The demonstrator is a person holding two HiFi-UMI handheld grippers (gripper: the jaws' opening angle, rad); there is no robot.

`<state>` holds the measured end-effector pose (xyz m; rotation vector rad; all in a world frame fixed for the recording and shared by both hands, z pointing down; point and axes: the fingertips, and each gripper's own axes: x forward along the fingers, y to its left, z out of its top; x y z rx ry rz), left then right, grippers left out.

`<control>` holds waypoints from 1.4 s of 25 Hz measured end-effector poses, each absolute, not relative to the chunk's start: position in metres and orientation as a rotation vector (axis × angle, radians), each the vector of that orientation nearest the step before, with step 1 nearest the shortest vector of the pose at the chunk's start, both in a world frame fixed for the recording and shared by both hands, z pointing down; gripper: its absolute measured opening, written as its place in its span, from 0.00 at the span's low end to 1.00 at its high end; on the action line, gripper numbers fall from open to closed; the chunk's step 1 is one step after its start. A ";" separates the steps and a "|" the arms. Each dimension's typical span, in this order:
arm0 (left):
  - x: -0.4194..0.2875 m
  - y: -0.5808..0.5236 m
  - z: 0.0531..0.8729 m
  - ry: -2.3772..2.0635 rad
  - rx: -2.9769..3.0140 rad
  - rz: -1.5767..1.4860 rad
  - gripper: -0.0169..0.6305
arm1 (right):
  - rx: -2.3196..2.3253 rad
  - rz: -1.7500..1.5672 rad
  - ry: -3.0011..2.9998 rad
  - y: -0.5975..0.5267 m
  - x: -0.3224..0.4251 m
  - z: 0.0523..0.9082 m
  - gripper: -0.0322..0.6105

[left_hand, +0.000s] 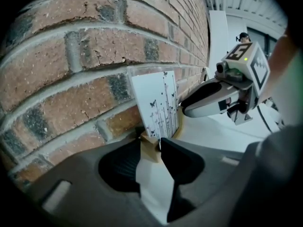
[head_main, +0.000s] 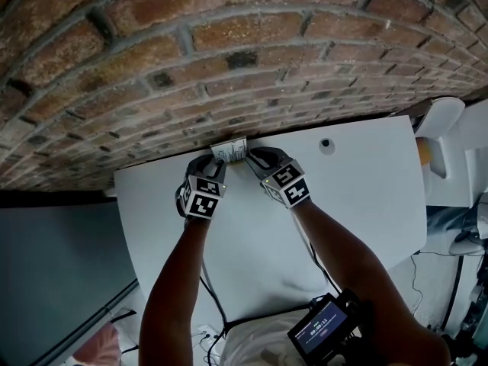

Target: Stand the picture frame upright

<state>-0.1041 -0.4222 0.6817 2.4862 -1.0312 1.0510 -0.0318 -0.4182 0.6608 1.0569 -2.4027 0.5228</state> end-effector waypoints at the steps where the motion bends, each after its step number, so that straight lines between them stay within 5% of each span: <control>1: -0.105 -0.419 0.682 -1.029 2.478 1.051 0.23 | 1.065 0.529 -2.404 -0.416 -0.030 0.660 0.16; 14: -0.120 -0.392 0.659 -1.075 2.407 0.879 0.21 | 1.143 0.565 -2.444 -0.390 -0.018 0.633 0.06; 25: -0.114 -0.338 0.636 -1.060 2.372 0.713 0.03 | 1.184 0.592 -2.481 -0.342 -0.005 0.610 0.06; 35: -0.110 -0.267 0.605 -1.089 2.393 0.570 0.03 | 1.141 0.556 -2.558 -0.281 -0.006 0.585 0.06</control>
